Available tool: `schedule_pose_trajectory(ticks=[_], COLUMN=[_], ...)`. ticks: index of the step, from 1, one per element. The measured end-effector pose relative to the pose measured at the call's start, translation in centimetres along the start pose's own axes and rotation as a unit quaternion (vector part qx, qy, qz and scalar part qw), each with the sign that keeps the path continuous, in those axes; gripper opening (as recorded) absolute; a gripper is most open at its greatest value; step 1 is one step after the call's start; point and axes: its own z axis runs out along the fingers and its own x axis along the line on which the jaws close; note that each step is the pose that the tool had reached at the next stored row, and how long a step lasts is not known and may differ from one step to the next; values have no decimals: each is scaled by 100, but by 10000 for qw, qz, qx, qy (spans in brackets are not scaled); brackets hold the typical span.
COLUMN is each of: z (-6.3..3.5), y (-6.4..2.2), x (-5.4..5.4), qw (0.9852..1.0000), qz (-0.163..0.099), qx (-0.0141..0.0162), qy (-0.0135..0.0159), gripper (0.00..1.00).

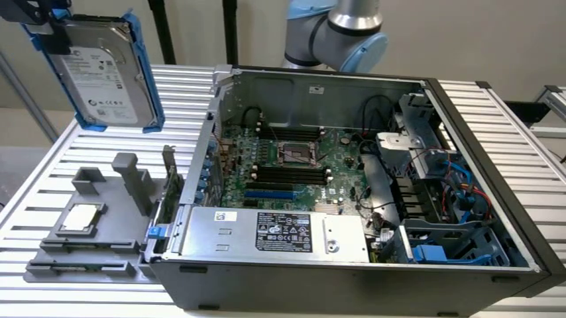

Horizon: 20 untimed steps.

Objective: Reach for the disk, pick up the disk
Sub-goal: 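Pick up the disk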

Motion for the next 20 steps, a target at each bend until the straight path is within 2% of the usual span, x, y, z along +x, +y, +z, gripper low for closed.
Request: schedule_pose_trajectory(ticks=[14, 16, 20], z=[-86, -109, -130], y=[-463, -594, -725], x=[145, 187, 228], qw=[10000, 9999, 9999], qz=[-1, -1, -1], qx=[-40, -55, -69], qy=[-69, -87, -103], gripper=[33, 33, 33])
